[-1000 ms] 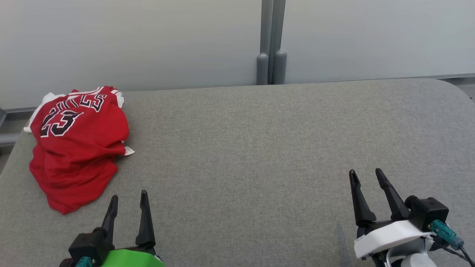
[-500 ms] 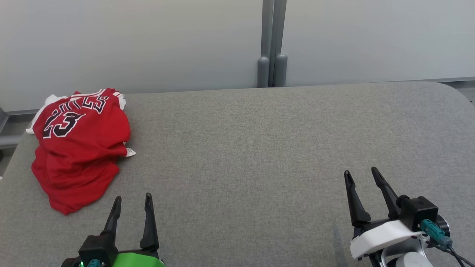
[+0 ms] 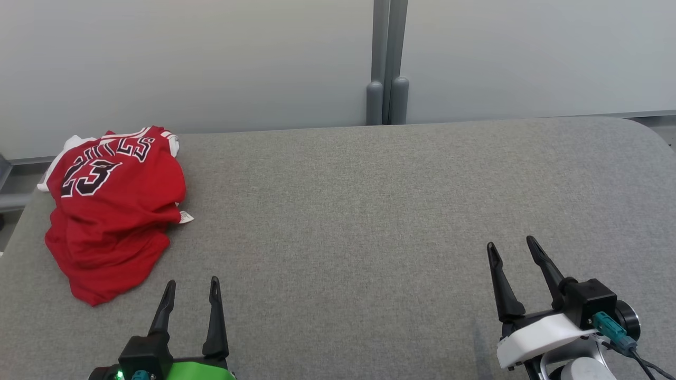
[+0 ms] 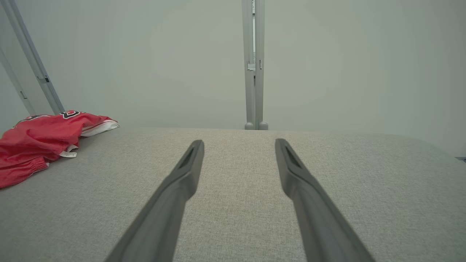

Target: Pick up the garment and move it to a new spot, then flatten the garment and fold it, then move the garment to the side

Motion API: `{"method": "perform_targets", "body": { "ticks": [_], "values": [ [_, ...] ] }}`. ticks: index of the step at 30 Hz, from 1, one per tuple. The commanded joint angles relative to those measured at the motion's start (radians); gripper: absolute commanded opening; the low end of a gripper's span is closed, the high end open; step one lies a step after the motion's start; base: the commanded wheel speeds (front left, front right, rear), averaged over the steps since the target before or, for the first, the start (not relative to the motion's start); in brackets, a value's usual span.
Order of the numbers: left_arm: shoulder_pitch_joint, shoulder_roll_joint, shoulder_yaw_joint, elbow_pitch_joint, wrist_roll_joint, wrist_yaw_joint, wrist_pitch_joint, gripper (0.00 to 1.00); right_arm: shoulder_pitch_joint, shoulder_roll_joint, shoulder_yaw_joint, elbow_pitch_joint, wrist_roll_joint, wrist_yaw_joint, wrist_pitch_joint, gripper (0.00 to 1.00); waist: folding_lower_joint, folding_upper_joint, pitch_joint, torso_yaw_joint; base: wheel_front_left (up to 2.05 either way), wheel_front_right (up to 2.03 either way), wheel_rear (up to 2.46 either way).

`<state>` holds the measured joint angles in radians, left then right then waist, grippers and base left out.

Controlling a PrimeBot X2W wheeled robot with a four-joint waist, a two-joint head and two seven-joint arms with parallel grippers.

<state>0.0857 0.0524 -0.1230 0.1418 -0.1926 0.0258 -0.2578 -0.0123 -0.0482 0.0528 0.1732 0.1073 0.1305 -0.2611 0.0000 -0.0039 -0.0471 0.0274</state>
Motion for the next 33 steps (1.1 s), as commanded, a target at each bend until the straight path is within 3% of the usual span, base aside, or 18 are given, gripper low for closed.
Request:
{"method": "perform_targets", "body": {
  "ticks": [1,21,26,33],
  "values": [
    [-0.005,0.008,0.001,0.003,-0.007,0.002,-0.002,1.0,-0.01,-0.002,-0.002,0.002,-0.005,0.0,-0.004,1.0,0.0,0.0039,0.0,0.0,0.0,0.0,0.0],
    [-0.013,0.02,-0.011,0.005,-0.019,0.016,0.006,1.0,-0.005,-0.002,-0.011,-0.007,-0.007,0.0,-0.004,1.0,0.0,0.0039,0.008,0.016,0.0,0.0,0.0],
    [-0.023,0.022,-0.014,0.006,-0.017,0.02,0.007,1.0,-0.004,-0.002,-0.013,-0.016,-0.01,0.0,-0.004,1.0,0.0,0.0039,0.017,0.063,0.0,0.0,0.0],
    [-0.039,0.032,-0.016,-0.002,-0.014,0.025,0.009,1.0,-0.01,-0.002,-0.02,-0.028,-0.012,0.0,-0.004,1.0,0.0,0.0039,0.035,0.195,0.0,0.0,0.0]
  ]
}}
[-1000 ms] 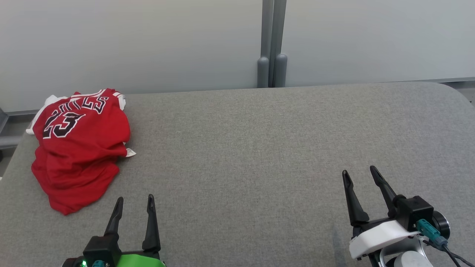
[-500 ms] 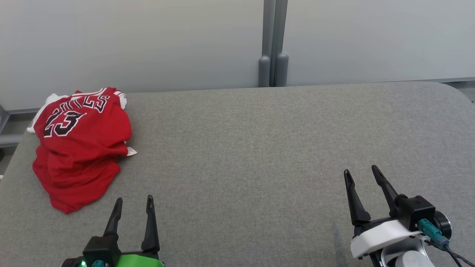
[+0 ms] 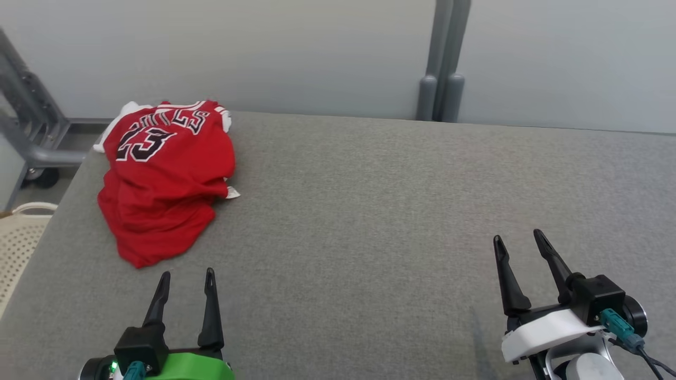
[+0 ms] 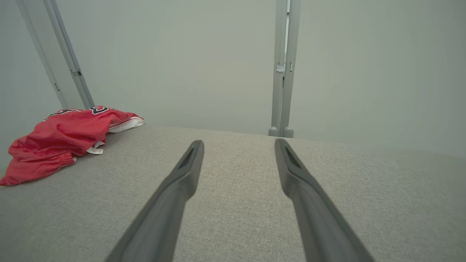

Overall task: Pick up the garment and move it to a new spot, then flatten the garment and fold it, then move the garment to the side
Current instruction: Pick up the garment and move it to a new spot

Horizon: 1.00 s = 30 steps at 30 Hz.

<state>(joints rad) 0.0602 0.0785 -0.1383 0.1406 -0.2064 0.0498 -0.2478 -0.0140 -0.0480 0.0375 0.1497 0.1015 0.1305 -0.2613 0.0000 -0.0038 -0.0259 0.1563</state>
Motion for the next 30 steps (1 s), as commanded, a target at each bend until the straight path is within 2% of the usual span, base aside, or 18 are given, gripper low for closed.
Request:
{"method": "perform_targets", "body": {
  "ticks": [1,9,15,21,30],
  "values": [
    [-0.013,0.008,0.002,-0.003,-0.001,0.003,-0.001,1.0,-0.012,-0.002,-0.003,-0.004,-0.006,0.0,-0.004,1.0,0.0,0.0038,0.016,0.086,0.0,0.0,0.0],
    [-0.022,0.021,0.013,-0.017,-0.012,0.013,0.002,1.0,-0.021,-0.003,0.0,-0.005,0.006,0.0,-0.004,1.0,0.0,0.0038,0.028,0.247,0.0,0.0,0.0],
    [-0.018,0.022,0.006,-0.015,-0.018,0.009,0.002,1.0,-0.026,-0.003,0.002,0.001,0.008,0.0,-0.004,1.0,0.0,0.0038,0.033,0.322,0.0,0.0,0.0],
    [-0.013,0.026,0.008,-0.016,-0.026,0.014,0.0,1.0,-0.029,-0.003,0.002,0.005,0.001,0.0,-0.004,1.0,0.0,0.0038,0.037,0.342,0.0,0.0,0.0],
    [-0.018,0.026,0.02,-0.021,-0.047,0.021,0.006,1.0,-0.03,-0.003,0.011,0.006,-0.008,0.0,-0.004,1.0,0.0,0.0038,0.048,0.326,0.0,0.0,0.0]
  ]
}}
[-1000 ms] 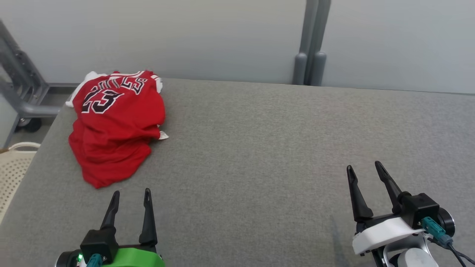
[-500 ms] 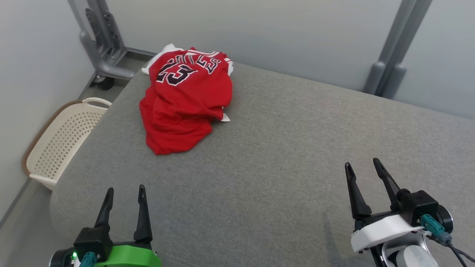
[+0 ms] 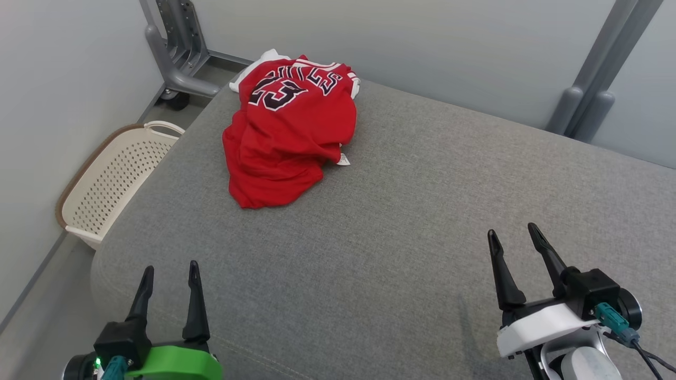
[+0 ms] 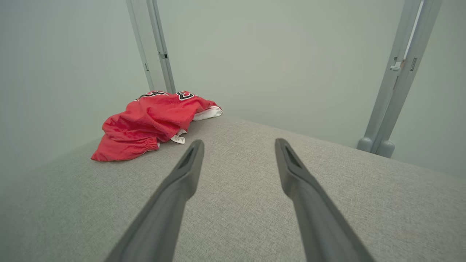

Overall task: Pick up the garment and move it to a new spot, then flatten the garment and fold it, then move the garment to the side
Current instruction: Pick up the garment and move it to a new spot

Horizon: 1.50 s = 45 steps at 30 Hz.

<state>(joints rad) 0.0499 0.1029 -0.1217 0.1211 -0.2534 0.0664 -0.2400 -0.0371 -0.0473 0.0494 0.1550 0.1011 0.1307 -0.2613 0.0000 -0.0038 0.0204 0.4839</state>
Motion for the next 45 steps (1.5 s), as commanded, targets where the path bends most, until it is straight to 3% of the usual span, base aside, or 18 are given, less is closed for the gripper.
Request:
{"method": "perform_targets", "body": {
  "ticks": [1,6,14,26,32,45],
  "values": [
    [-0.03,0.012,0.006,-0.009,-0.001,-0.002,0.003,1.0,-0.013,-0.004,-0.001,-0.001,-0.014,0.0,-0.004,1.0,0.0,0.0038,0.01,-0.011,0.0,0.0,0.0],
    [-0.11,0.065,0.0,-0.016,0.015,-0.027,0.059,1.0,-0.027,-0.004,-0.006,-0.006,-0.026,0.0,-0.003,1.0,0.0,0.0038,0.033,-0.035,0.0,0.0,0.0],
    [-0.381,0.177,0.002,0.014,0.028,-0.093,0.203,1.0,-0.061,-0.004,-0.005,-0.008,-0.063,0.0,0.003,1.0,0.0,0.0038,0.1,-0.086,0.0,0.0,0.0],
    [-0.744,0.273,-0.017,0.269,-0.036,-0.178,0.353,1.0,-0.157,-0.004,0.046,-0.039,-0.126,0.0,0.038,1.0,0.0,0.0038,0.243,-0.232,0.0,0.0,0.0],
    [-0.848,0.308,-0.053,0.42,-0.084,-0.192,0.415,1.0,-0.188,-0.004,0.061,-0.054,-0.144,0.0,0.049,1.0,0.0,0.0038,0.308,-0.3,0.0,0.0,0.0],
    [-0.929,0.37,-0.119,0.584,-0.204,-0.197,0.457,1.0,-0.217,-0.004,0.069,-0.08,-0.159,0.0,0.051,1.0,0.0,0.0038,0.397,-0.368,0.0,0.0,0.0]
  ]
}}
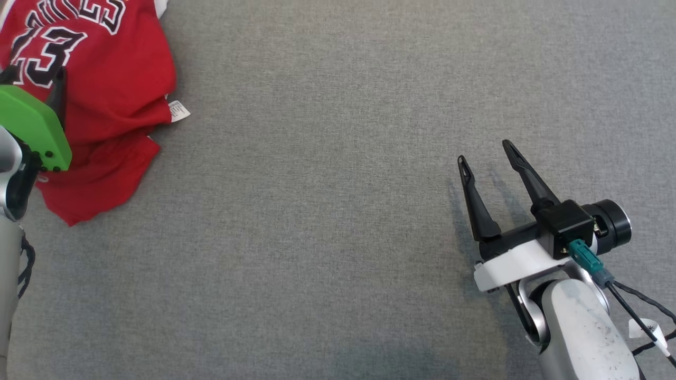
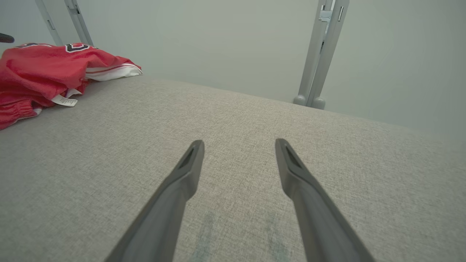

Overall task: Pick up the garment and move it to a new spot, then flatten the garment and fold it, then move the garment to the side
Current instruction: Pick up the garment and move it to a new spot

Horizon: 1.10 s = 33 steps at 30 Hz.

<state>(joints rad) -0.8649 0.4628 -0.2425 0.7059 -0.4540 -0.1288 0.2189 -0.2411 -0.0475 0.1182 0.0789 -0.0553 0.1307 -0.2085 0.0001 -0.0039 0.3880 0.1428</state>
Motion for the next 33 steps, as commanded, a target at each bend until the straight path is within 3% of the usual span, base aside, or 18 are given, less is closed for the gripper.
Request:
{"method": "perform_targets", "body": {
  "ticks": [1,12,13,14,15,33],
  "values": [
    [-0.014,0.015,-0.001,0.011,-0.009,-0.002,0.002,1.0,-0.014,-0.003,0.0,-0.006,-0.004,0.0,-0.002,1.0,-0.0001,0.0039,0.035,-0.029,0.0,0.0,0.0],
    [-0.025,0.039,-0.007,0.136,-0.053,-0.002,0.028,1.0,-0.041,-0.003,0.011,-0.023,-0.001,0.0,-0.007,1.0,-0.0001,0.0039,0.062,-0.053,0.0,0.0,0.0],
    [-0.028,0.041,-0.008,0.143,-0.055,-0.002,0.027,0.6,-0.041,-0.003,0.012,-0.025,0.0,0.0,-0.007,1.0,-0.0001,0.0039,0.062,-0.056,0.0,0.0,0.0],
    [-0.03,0.043,-0.009,0.15,-0.057,-0.002,0.025,0.35,-0.041,-0.003,0.011,-0.026,0.001,0.0,-0.007,1.0,-0.0001,0.0039,0.061,-0.058,0.0,0.0,0.0],
    [-0.03,0.045,-0.011,0.154,-0.058,-0.002,0.019,0.02,-0.04,-0.003,0.011,-0.027,0.001,0.0,-0.007,1.0,-0.0001,0.0039,0.06,-0.06,0.0,0.0,0.0],
    [-0.085,0.089,-0.081,0.124,-0.015,-0.002,-0.115,0.0,-0.002,-0.003,0.0,0.031,0.052,0.0,-0.038,1.0,-0.0001,0.0039,-0.106,-0.069,0.0,0.0,0.0]
  ]
}}
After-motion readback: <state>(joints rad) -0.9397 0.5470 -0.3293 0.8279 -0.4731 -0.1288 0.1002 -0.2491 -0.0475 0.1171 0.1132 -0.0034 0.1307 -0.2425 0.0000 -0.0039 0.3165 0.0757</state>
